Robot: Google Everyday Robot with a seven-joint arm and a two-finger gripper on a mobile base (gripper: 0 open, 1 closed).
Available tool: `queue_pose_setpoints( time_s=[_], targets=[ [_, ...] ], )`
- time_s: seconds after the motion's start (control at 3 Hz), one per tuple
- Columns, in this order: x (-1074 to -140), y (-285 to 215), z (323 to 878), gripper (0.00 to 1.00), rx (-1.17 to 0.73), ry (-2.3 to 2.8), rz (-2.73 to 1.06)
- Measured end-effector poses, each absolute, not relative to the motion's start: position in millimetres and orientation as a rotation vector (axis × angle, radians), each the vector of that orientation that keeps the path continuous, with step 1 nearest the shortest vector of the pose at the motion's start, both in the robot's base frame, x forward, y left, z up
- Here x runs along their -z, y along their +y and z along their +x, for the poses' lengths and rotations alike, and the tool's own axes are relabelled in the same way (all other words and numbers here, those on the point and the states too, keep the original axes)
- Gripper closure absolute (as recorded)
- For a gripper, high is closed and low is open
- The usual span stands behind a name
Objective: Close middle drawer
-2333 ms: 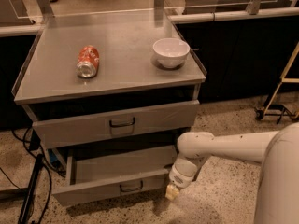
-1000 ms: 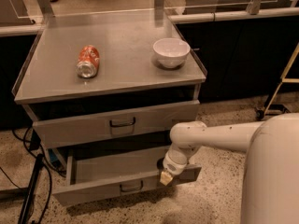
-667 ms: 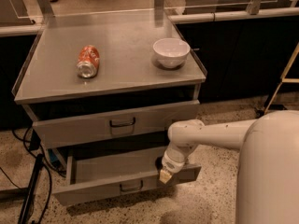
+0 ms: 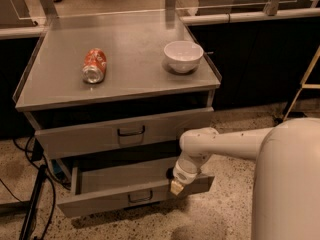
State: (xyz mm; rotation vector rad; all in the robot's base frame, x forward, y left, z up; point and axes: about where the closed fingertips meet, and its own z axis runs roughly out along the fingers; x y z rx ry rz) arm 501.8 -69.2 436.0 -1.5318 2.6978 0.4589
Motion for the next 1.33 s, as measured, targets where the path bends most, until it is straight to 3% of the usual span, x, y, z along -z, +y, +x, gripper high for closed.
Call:
queue_pose_setpoints(
  time_s=[0.67,1.0,1.33],
  targets=[
    [-436.0,-69.1,501.7,0.17,-0.459,2.698,-1.532],
    [-436.0,-69.1,501.7,0.00,-0.459,2.698,-1.532],
    [-435.9,-69.1,501.7,0.04,-0.459,2.698,-1.532]
  ],
)
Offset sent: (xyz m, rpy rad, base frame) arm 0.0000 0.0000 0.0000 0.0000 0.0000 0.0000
